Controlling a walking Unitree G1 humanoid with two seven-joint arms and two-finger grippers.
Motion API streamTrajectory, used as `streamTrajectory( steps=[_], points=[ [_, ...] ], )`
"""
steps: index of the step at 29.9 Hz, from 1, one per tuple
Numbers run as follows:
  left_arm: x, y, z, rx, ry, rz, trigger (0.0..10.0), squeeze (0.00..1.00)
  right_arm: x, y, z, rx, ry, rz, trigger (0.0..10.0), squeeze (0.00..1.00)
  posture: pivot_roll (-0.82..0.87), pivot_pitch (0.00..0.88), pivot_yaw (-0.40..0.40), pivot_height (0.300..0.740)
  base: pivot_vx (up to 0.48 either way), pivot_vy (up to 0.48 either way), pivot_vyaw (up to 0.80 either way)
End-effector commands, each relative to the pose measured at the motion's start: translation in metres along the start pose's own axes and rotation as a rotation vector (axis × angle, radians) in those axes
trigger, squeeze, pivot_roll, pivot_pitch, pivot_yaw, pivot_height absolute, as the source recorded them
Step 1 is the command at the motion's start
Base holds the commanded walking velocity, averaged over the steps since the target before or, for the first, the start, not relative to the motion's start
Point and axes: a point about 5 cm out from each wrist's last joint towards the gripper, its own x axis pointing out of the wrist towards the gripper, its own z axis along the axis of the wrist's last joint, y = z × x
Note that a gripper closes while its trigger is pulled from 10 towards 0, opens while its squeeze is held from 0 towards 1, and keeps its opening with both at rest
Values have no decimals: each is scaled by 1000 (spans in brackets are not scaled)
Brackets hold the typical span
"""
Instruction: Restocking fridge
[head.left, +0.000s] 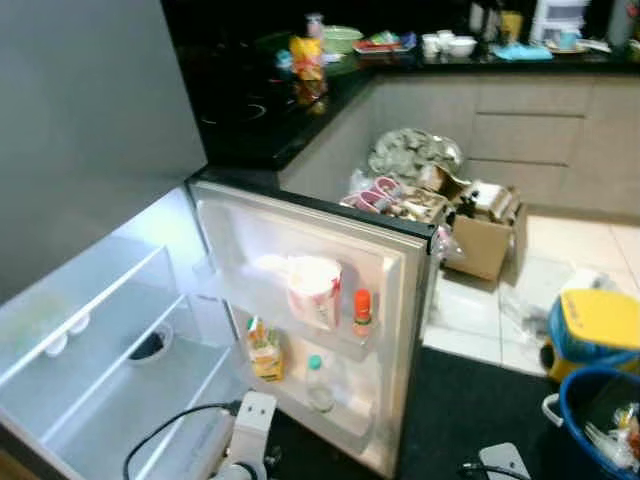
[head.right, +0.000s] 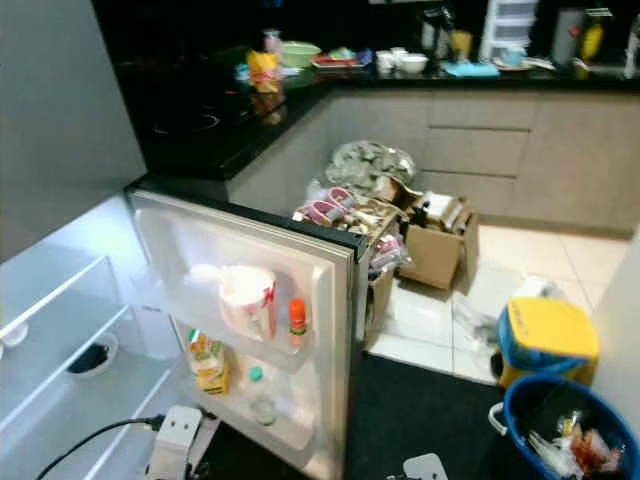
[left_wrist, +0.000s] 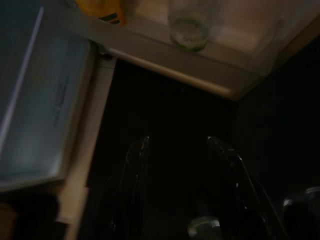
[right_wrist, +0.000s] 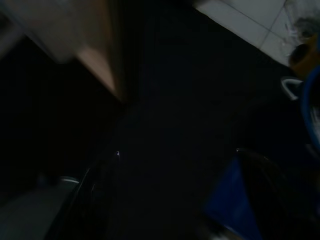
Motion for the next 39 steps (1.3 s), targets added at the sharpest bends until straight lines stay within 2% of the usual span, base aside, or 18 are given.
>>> streamTrajectory(
  steps=[1,16,18,27,35,39],
  points=[
    [-2,2,-7,-6,24,7,10000,0,0,4,1,1,-9,15,10000,0,-87,15,28,726,0,-480,800],
    [-2,3,-5,-15,15,13,10000,0,0,0,1,-12,-6,16,10000,0,-93,17,23,726,0,-480,800],
    [-2,4,-6,-37,12,32,10000,0,0,-1,0,19,-4,0,10000,0,-93,17,23,726,0,0,0],
    [-3,7,-6,-44,2,47,10000,0,0,6,1,-21,-14,25,10000,0,-95,18,23,726,0,0,0],
    [-3,7,-5,-47,-7,43,10000,0,0,5,1,-29,-21,33,10000,0,-97,16,28,726,0,0,0],
    [-3,7,-4,-39,-21,44,10000,0,2,5,12,-16,-70,38,10000,0,-101,14,35,726,0,0,0]
  ],
)
